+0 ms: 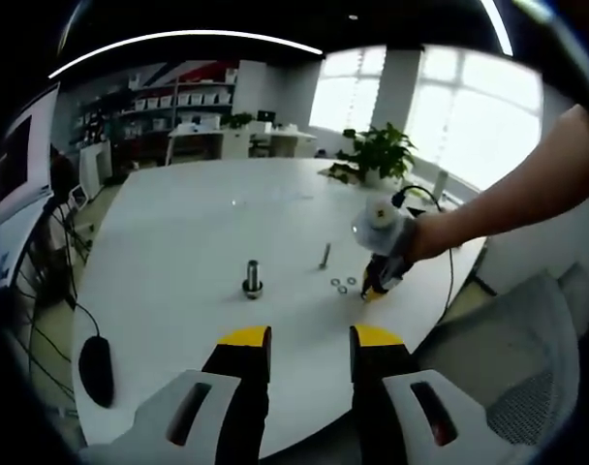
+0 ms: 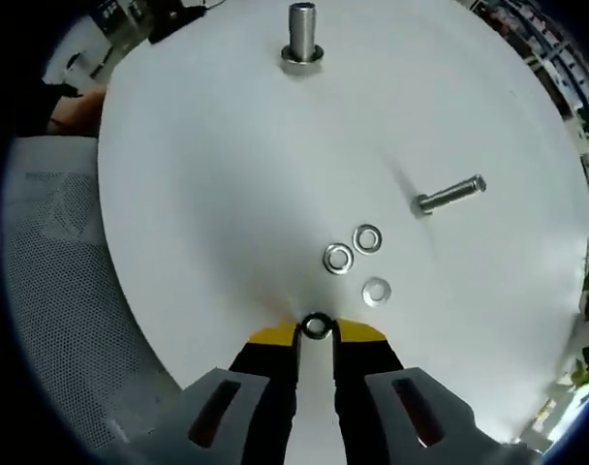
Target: Place the washer onto the threaded stud by aligning its center hole with the stud, sliding it down to the base, and recovering from edge contact or off-axis alignment until the washer reaches the visible bottom stop.
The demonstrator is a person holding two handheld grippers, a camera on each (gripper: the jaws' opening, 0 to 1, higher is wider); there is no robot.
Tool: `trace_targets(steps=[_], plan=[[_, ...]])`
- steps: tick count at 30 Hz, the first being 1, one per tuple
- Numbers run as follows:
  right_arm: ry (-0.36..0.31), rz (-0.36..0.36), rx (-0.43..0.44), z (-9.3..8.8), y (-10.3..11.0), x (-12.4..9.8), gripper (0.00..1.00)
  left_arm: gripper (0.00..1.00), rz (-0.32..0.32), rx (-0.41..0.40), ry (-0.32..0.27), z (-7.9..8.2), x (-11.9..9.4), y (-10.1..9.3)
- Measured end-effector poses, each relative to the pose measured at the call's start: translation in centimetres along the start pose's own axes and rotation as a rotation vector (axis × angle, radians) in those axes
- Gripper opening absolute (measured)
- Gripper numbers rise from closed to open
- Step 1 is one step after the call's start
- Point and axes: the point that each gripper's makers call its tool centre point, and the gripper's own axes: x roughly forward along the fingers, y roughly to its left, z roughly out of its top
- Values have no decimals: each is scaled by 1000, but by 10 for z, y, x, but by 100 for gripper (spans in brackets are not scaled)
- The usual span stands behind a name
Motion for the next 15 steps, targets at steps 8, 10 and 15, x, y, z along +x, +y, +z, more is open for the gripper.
trace_targets(steps=[8,10,15], plan=[[-17,-20,-29,1,1,-1,14,31,1,0,4,-1,0,0],[-35,-20,-23,1,1,-1,14,31,1,0,5,-1,0,0],[-65,-18,-2,1,1,-2,13,31,0,2,3,-1,0,0]])
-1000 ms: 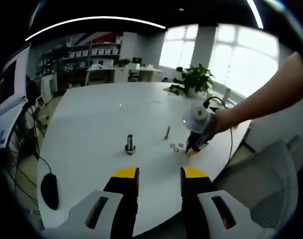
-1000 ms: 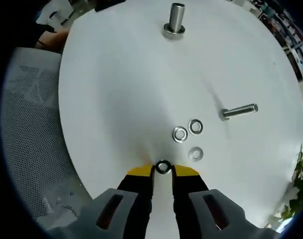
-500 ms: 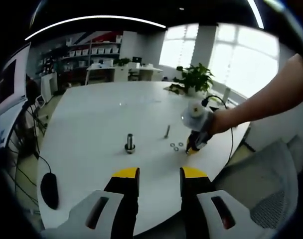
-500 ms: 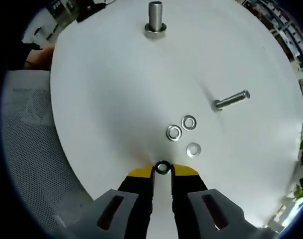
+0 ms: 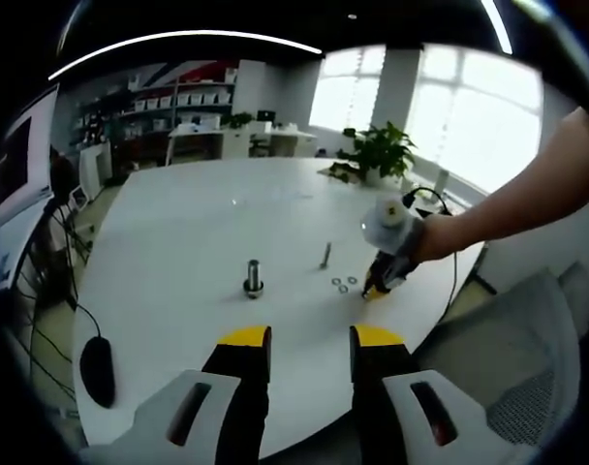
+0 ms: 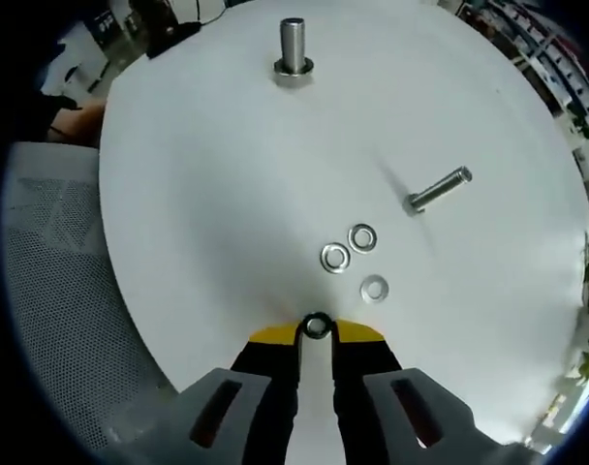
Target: Place the washer onto the threaded stud by aligning its center hole with the stud, sliding it down to the base, and recovering from edge contact or off-axis alignment until the washer reaches the visible bottom stop.
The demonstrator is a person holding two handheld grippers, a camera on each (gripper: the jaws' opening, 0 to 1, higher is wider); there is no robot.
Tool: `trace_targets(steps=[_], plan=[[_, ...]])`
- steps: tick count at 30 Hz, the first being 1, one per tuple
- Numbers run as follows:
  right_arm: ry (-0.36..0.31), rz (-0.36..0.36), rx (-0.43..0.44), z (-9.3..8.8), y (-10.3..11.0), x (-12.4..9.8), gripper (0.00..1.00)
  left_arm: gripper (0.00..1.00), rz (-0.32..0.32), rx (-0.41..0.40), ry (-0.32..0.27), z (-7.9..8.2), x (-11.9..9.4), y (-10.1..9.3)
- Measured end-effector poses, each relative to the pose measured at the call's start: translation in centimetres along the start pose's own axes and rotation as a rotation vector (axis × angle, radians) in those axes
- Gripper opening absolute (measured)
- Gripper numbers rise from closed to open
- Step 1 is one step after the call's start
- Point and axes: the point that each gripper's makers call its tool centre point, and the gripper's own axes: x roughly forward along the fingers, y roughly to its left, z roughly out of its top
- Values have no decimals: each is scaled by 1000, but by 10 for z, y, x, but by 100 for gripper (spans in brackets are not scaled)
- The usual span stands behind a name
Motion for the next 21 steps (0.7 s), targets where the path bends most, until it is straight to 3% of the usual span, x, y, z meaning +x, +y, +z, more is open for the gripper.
trace_targets(steps=[4,9,21], plan=[[-17,-11,-41,-2,3,-2,13,31,-6,16,1,1,1,-3],[-50,-8,14,-2,-2,-11,13,31,-9,18,4,0,1,-3],[-162,-62,38,33,-36,-47,13,31,-17,27,-1,2,2,-4]])
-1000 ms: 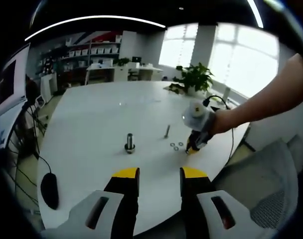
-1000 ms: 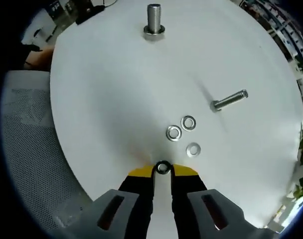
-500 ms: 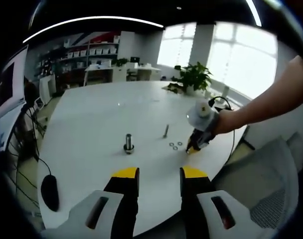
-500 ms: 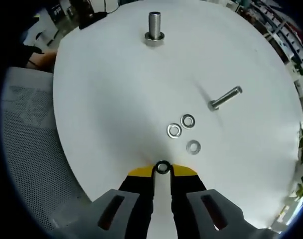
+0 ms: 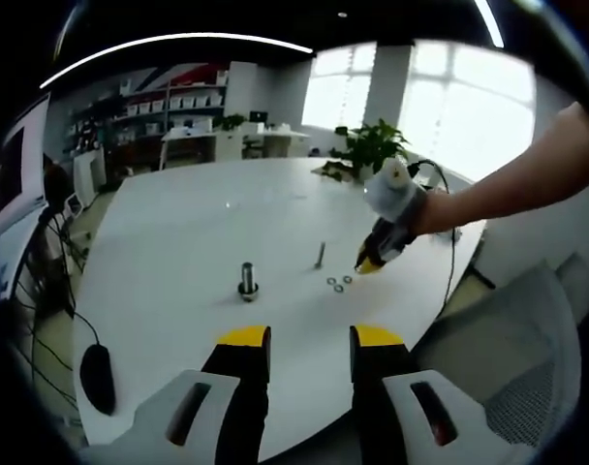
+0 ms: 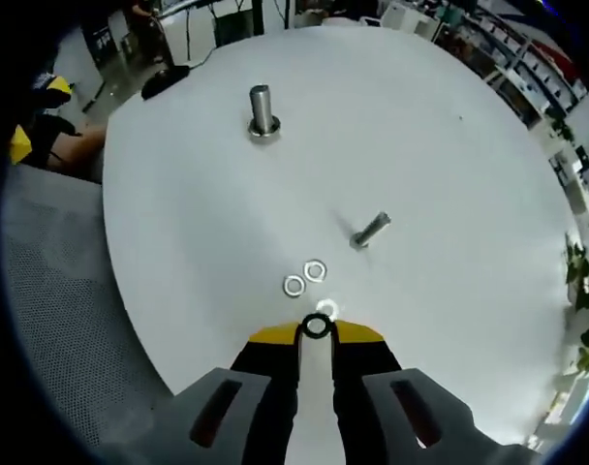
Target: Place the washer onto the threaded stud by aligning its center hole with the stud, sliding it down to the base, and recovering from edge contact or off-axis alignment until the washer reaches the visible bottom stop.
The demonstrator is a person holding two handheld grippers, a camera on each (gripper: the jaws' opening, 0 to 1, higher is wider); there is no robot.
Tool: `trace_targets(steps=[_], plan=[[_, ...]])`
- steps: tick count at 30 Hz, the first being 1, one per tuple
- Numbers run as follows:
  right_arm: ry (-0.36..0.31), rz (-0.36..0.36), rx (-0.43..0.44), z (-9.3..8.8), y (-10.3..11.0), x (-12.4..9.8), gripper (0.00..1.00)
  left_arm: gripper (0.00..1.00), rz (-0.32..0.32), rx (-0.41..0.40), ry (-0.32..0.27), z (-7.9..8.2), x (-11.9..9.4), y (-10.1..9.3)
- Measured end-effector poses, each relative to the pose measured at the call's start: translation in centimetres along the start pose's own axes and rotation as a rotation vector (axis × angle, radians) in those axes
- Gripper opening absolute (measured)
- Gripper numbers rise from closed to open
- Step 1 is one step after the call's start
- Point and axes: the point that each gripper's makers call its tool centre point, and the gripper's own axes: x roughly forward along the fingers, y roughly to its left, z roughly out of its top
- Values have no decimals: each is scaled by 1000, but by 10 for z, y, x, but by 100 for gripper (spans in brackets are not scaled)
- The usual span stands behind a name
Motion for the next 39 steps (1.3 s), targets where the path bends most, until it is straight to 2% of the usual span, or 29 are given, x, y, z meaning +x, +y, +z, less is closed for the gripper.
trace_targets(steps=[6,10,20,30,39], plan=[[-34,-15,10,13,-12,-4,13,31,-5,4,5,0,1,-2],[-44,-36,-53,24,-20,-5,13,31,-2,-5,3,0,0,0],[-73,-41,-70,56,-32,-6,13,31,1,-14,1,0,0,1],[-50,-32,-107,61,-33,5,13,31,2,-22,4,-1,0,2],[-22,-22,-113,58,-35,12,14,31,2,-25,6,-2,1,2]])
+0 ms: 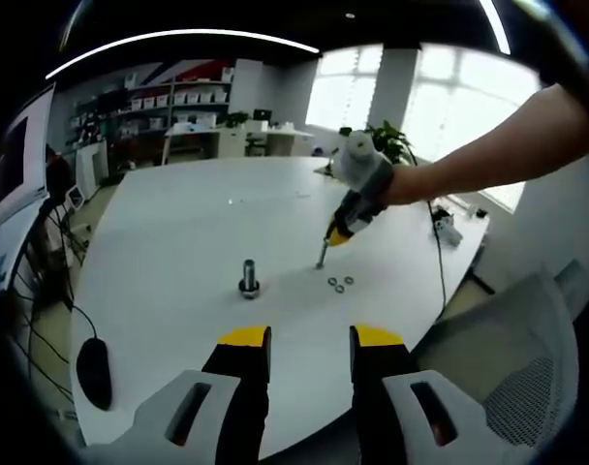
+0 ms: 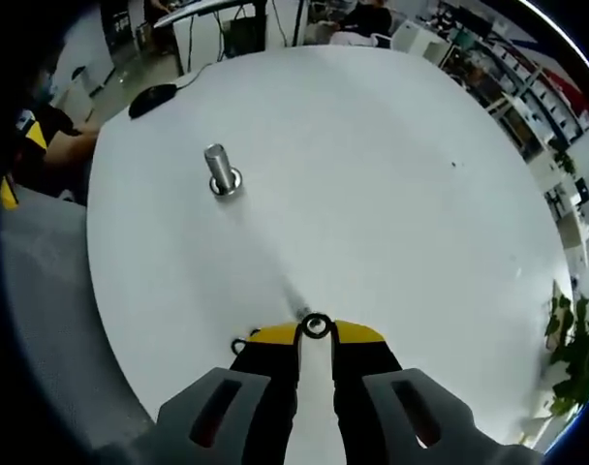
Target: Place the washer onto the threaded stud by aligning its center hole with the stud, sliding it down to the base, and recovering from edge contact or off-axis alignment until the washer reaches the visible bottom stop.
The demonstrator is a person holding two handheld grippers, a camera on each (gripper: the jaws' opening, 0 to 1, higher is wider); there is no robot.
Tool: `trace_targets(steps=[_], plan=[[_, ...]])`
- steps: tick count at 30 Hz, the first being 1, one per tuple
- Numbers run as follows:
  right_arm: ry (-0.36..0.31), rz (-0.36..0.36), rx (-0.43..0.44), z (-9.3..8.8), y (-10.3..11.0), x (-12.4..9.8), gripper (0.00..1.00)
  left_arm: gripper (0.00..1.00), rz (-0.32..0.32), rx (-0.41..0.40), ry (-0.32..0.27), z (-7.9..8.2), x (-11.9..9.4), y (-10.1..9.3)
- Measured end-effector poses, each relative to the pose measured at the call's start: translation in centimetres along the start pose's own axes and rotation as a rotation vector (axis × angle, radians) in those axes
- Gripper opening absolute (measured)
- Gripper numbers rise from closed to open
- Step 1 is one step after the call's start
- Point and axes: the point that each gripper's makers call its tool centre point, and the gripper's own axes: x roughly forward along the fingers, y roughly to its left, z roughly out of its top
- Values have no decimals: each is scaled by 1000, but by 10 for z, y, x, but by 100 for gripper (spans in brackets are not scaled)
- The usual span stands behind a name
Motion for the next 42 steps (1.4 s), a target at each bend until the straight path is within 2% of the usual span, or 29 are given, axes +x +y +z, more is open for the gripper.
trace_targets(steps=[16,29,42], plan=[[44,26,-21,-4,3,24,14,30,1,-9,12,-3,1,1],[77,56,21,-16,9,50,14,30,-2,-20,26,-7,1,1],[84,70,44,-19,10,53,15,30,0,-29,31,-8,2,3]])
